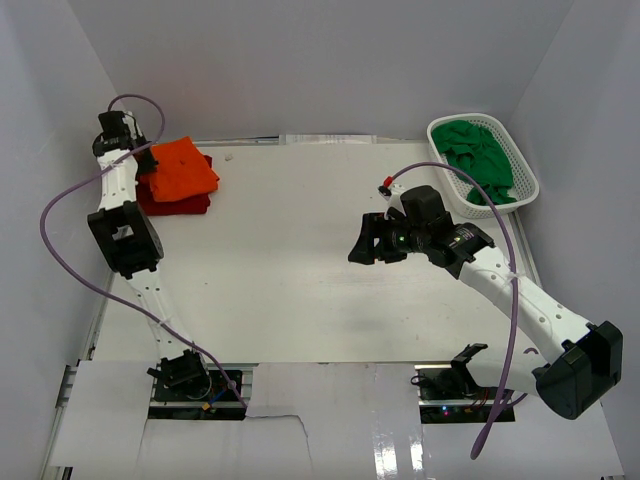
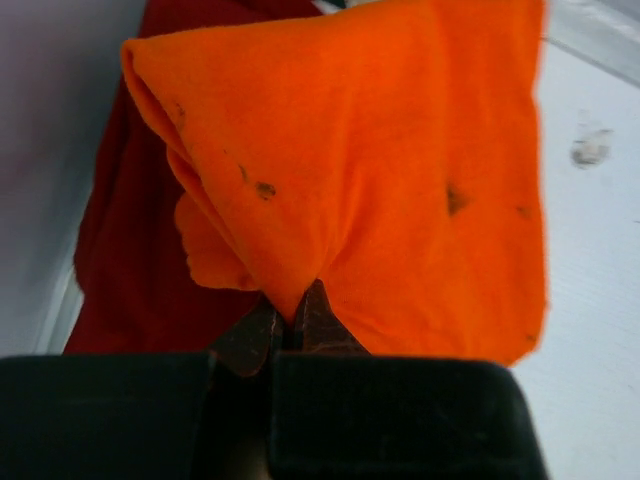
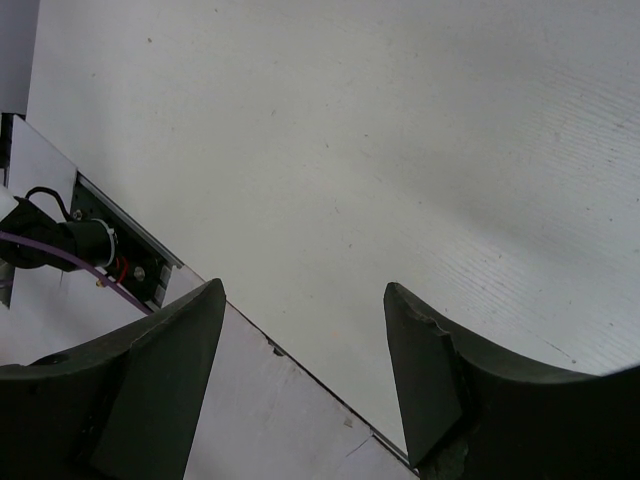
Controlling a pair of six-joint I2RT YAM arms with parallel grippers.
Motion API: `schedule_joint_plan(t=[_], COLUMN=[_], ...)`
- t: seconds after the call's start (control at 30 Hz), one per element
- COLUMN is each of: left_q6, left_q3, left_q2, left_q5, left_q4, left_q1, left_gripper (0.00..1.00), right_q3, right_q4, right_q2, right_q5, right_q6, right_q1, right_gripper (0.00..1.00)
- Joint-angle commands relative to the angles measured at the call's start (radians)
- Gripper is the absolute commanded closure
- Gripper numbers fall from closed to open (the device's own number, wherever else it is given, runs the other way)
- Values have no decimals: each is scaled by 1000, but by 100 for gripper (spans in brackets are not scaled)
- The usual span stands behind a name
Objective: Fold and stack the t-shirts
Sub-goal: Put the neatly folded tshirt into the corner of the board with the left arm
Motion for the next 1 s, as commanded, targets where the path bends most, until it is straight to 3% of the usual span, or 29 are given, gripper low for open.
schedule_joint_plan(t=[0.0,0.07,0.1,0.13,0.2,0.37,0.57,0.7,0.83,0.97], left_q6=[2,-1,-9,-32,-52,-89,-119,-162,-143,-141], left_q3=[46,63,75,86,104,92,-81,-282,-654,-857], left_q2=[6,18,27,33,44,-8,-232,-404,-685,-870], left_q5=[-206,-243,-255,-266,-306,-321,-399,-341,-139,-41], left_q4=[-27,-26,-30,-37,-58,-61,11,51,170,233], left_q1=[7,6,6,6,6,3,-60,-94,-147,-226], left_gripper=[100,100,86,62,2,2,2,2,2,2], right_q3=[0,-5,-5,-7,-10,-20,-5,30,76,78], right_q4=[38,36,38,38,39,44,41,18,-16,-14], right_q2=[-9,-14,-14,-12,-9,-18,-17,-12,-6,-32], right_q5=[-18,-10,-10,-10,-14,-10,17,71,144,256], right_q6=[-9,-10,-11,-9,-9,-3,-29,-66,-109,-138], right_q1=[-5,-5,-5,-5,-5,-3,-5,-5,-5,-8], right_gripper=[29,29,29,29,29,29,29,28,28,27])
